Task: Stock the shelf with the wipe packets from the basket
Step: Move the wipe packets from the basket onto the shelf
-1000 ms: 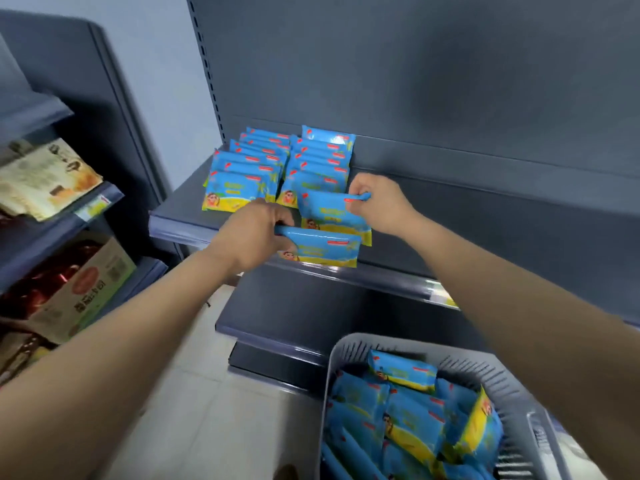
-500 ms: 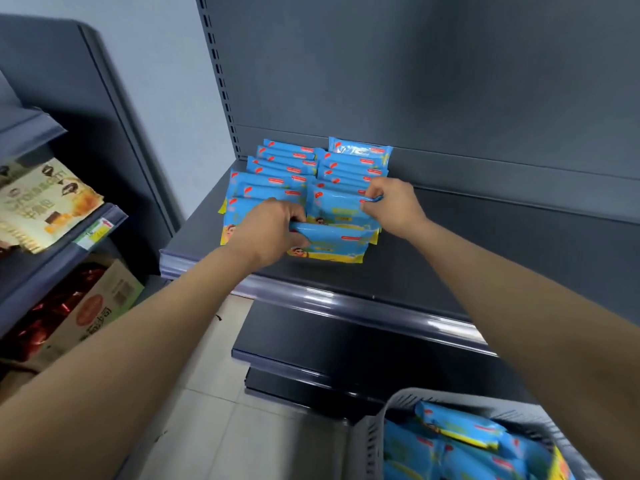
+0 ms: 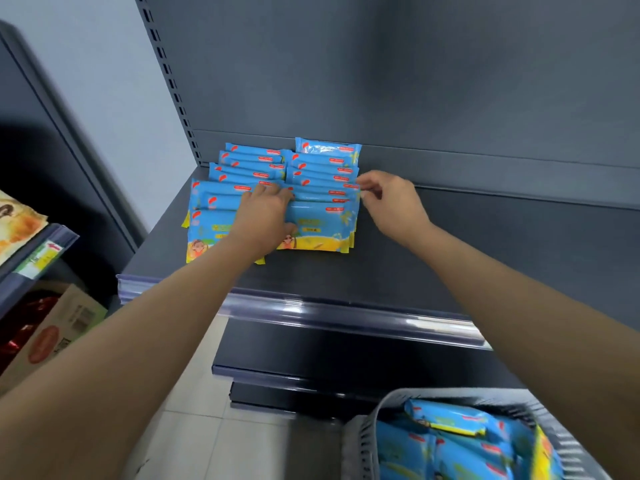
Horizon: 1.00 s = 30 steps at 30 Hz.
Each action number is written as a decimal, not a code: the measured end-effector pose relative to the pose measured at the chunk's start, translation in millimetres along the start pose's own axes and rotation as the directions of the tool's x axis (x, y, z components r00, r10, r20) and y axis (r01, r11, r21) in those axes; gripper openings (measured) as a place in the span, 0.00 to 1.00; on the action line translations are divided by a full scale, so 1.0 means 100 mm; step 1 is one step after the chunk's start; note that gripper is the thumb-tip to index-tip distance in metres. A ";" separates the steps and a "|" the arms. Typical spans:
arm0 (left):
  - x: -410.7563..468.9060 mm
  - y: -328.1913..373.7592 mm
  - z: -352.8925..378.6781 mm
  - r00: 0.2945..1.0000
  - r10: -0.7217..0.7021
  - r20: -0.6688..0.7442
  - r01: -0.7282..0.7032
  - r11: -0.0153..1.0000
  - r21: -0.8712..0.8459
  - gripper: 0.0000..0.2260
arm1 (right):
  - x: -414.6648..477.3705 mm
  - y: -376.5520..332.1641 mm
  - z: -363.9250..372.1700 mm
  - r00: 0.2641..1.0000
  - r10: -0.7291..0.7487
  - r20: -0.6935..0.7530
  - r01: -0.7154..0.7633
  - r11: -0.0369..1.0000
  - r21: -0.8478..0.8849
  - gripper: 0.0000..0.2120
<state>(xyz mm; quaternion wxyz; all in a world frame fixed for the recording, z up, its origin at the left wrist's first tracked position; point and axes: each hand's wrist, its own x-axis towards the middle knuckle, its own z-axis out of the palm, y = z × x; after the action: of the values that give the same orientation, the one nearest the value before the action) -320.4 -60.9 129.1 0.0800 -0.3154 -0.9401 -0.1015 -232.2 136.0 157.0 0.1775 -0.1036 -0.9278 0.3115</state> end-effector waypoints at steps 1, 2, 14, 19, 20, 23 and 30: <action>0.00 0.02 0.01 1.000 0.000 -0.017 0.001 1.000 0.019 0.25 | -0.04 -0.02 -0.03 1.000 -0.009 -0.007 0.009 1.000 -0.014 0.12; -0.02 0.04 0.02 0.999 0.002 -0.035 0.000 0.999 0.039 0.25 | -0.08 -0.04 -0.05 1.000 -0.019 -0.009 0.018 0.999 -0.030 0.12; -0.47 0.59 -0.24 0.955 0.042 -0.294 -0.062 0.996 -0.059 0.23 | -0.78 -0.25 -0.48 0.967 -0.253 -0.031 0.224 0.900 -0.375 0.15; -0.86 1.11 -0.62 0.880 0.107 -0.463 -0.165 0.983 -0.085 0.20 | -1.15 -0.29 -0.79 0.930 -0.355 -0.098 0.279 0.853 -0.440 0.15; -0.96 1.23 -0.69 0.864 0.117 -0.489 -0.179 0.980 -0.083 0.19 | -1.25 -0.29 -0.87 0.923 -0.371 -0.105 0.290 0.847 -0.446 0.15; -1.26 1.66 -0.85 0.830 0.138 -0.540 -0.217 0.973 -0.085 0.19 | -1.56 -0.22 -1.13 0.897 -0.423 -0.127 0.324 0.825 -0.463 0.15; -1.85 2.60 -0.93 0.761 0.202 -0.616 -0.286 0.958 -0.038 0.18 | -2.28 0.07 -1.80 0.832 -0.528 -0.171 0.375 0.761 -0.529 0.14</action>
<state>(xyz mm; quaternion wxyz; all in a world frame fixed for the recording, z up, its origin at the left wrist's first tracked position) -7.6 12.9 216.1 0.3685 -0.3906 -0.8067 -0.2467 48.3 169.6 226.1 0.3601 0.0382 -0.9321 0.0016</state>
